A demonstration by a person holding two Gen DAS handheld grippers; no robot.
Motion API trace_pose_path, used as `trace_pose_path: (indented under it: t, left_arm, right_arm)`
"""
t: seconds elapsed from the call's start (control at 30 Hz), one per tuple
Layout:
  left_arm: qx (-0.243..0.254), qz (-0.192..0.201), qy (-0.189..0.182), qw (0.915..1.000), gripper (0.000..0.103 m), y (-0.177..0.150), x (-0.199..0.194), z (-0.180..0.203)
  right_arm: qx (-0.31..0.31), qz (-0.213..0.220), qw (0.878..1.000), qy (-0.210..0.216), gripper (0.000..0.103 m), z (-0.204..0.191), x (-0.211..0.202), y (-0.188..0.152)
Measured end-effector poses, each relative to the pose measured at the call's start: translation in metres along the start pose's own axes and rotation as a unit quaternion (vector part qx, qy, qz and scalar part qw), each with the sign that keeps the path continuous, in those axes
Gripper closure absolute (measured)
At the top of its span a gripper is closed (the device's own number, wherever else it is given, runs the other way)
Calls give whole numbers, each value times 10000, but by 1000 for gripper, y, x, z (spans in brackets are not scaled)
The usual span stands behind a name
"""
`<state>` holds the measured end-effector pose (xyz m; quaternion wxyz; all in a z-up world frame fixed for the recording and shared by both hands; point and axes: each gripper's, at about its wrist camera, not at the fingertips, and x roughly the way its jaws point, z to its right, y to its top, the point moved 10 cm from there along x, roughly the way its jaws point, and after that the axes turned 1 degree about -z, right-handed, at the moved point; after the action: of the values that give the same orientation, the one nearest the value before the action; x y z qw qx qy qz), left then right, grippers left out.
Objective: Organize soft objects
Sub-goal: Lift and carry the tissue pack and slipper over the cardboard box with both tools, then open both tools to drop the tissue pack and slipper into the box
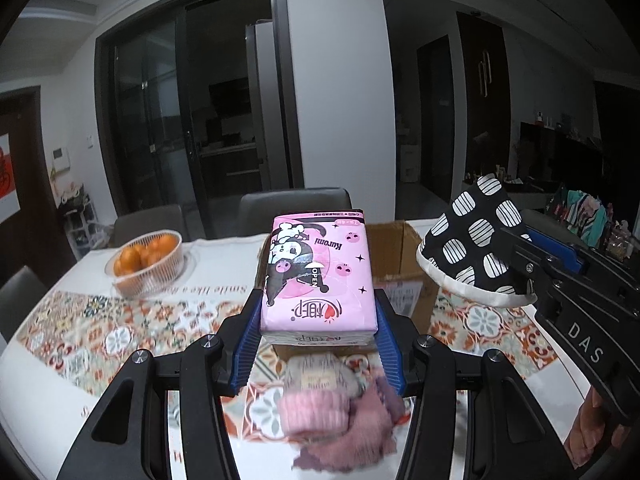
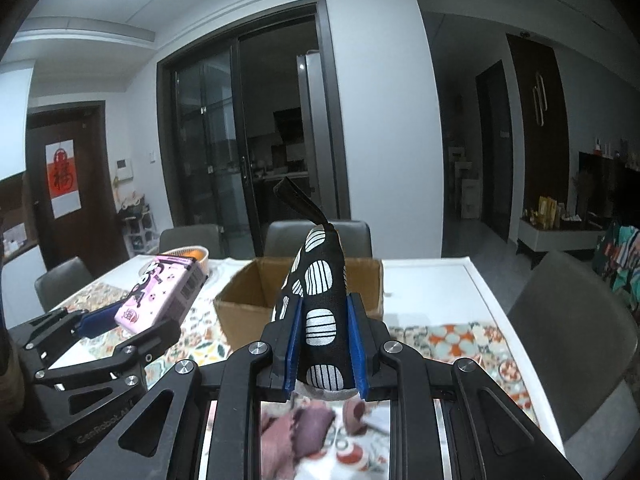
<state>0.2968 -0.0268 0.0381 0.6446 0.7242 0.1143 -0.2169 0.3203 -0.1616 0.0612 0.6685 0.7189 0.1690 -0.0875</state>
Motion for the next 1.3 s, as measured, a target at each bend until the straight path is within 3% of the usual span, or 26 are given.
trace_pose_path:
  t: [0.33, 0.63, 1.3]
  left_arm:
    - [-83, -92, -82, 9999, 51, 24, 51, -4]
    - [-47, -343, -160, 9993, 51, 29, 106, -6]
    - [84, -1271, -364, 9912, 48, 6, 197, 3]
  right_arm:
    - [26, 58, 9999, 90, 80, 6, 44, 25]
    - [-35, -91, 9999, 69, 80, 9, 88, 27]
    - [53, -1003, 9949, 95, 80, 20, 179, 3]
